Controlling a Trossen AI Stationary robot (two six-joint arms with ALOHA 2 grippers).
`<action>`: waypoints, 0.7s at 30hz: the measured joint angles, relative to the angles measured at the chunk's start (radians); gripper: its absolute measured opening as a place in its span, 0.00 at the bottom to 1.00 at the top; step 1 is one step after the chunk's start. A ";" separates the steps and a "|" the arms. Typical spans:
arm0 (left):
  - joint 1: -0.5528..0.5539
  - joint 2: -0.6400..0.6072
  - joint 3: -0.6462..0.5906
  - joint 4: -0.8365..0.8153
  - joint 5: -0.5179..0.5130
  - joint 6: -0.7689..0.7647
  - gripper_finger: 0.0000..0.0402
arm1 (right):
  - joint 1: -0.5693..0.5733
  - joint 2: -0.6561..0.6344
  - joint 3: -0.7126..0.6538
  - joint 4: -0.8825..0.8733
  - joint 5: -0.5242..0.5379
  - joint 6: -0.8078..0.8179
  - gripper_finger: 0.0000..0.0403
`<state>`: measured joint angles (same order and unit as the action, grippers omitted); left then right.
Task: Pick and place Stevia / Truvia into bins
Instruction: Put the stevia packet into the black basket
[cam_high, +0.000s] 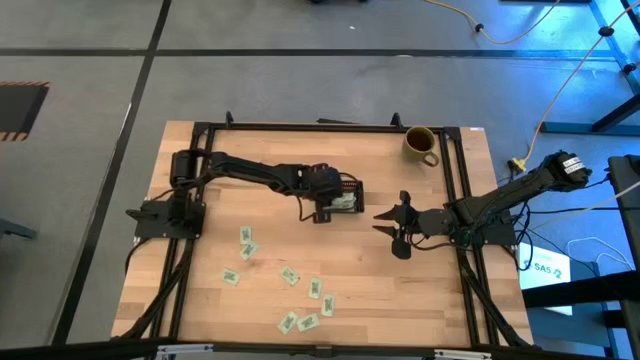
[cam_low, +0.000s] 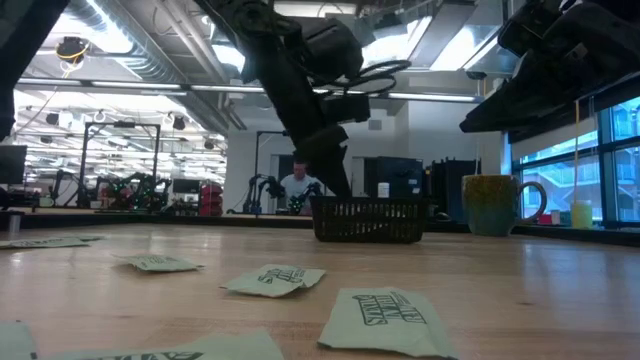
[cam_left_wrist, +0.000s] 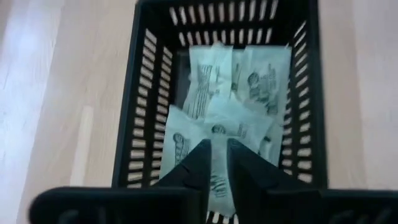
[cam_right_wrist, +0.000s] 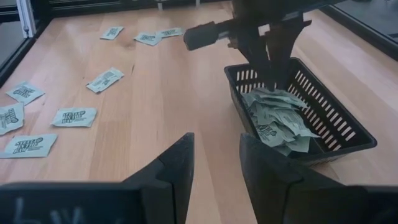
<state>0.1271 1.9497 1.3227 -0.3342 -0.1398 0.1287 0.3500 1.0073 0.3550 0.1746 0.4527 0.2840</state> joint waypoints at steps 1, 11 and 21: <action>-0.001 -0.002 0.010 -0.008 0.001 0.000 0.13 | 0.000 0.000 0.000 0.000 0.000 0.000 0.33; -0.059 -0.130 0.142 -0.506 0.000 -0.132 0.19 | 0.000 0.000 0.000 -0.014 0.000 0.002 0.33; -0.183 -0.366 -0.142 -0.590 -0.039 -0.508 0.19 | 0.000 0.000 0.000 -0.021 0.000 0.000 0.33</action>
<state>-0.0564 1.5837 1.1803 -0.9244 -0.1788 -0.3795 0.3500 1.0077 0.3546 0.1532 0.4523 0.2840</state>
